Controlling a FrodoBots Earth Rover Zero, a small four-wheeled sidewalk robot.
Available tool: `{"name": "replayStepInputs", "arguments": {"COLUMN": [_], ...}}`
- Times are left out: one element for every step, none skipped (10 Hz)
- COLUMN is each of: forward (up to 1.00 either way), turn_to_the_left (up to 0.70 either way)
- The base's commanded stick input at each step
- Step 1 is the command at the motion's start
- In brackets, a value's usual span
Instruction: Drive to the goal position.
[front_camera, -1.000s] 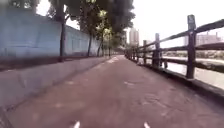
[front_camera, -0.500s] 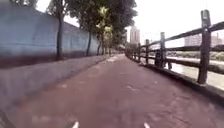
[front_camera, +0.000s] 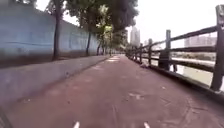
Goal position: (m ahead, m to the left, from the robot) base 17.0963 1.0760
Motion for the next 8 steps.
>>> {"name": "replayStepInputs", "arguments": {"forward": [0.70,0.70,0.70,0.70,0.70,0.70,0.70,0.70], "turn_to_the_left": [0.00,0.00,0.00,0.00,0.00,0.00,0.00,0.00]}}
